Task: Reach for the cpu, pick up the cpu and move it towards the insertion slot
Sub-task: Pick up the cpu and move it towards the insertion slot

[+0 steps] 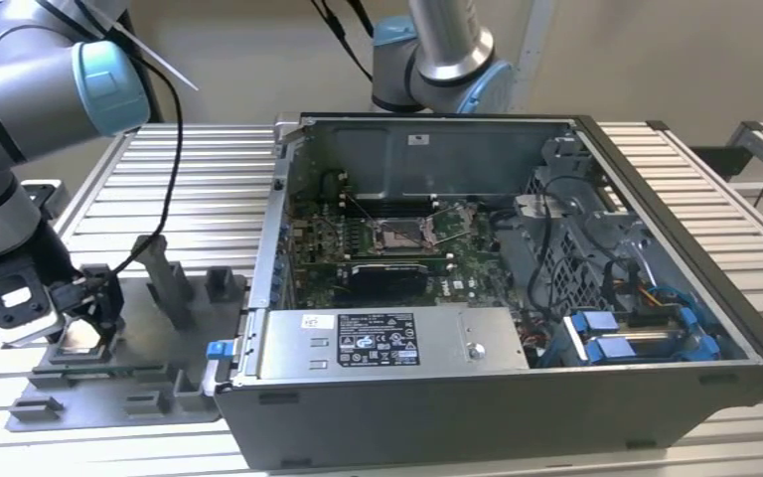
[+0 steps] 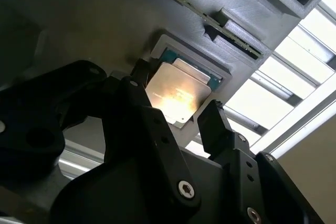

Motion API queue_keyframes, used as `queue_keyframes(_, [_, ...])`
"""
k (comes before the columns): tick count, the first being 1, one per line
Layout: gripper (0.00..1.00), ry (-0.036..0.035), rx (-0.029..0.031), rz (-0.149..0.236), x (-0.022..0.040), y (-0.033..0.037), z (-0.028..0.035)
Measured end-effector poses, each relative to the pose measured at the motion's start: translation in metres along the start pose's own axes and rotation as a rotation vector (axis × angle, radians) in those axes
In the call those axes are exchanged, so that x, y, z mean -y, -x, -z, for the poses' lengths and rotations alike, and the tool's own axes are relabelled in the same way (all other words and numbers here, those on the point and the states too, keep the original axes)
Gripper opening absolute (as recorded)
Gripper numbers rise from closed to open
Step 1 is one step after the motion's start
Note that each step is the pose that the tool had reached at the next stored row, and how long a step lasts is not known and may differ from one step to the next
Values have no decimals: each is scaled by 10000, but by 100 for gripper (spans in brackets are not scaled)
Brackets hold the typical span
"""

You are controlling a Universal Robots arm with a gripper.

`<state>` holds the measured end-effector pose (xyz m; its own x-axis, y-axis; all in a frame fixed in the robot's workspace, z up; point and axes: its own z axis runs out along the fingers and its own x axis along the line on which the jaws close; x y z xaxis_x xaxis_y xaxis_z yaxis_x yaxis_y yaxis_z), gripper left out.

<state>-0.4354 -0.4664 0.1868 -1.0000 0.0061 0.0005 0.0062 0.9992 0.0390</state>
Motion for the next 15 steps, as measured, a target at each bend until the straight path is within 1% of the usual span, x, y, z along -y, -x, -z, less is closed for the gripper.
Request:
queue_keyframes(9, [100, 0, 0, 0, 0, 0, -2])
queue_keyframes(10, [0, 0, -1, 0, 0, 0, -2])
queue_keyframes(15, [0, 0, 0, 0, 0, 0, -4])
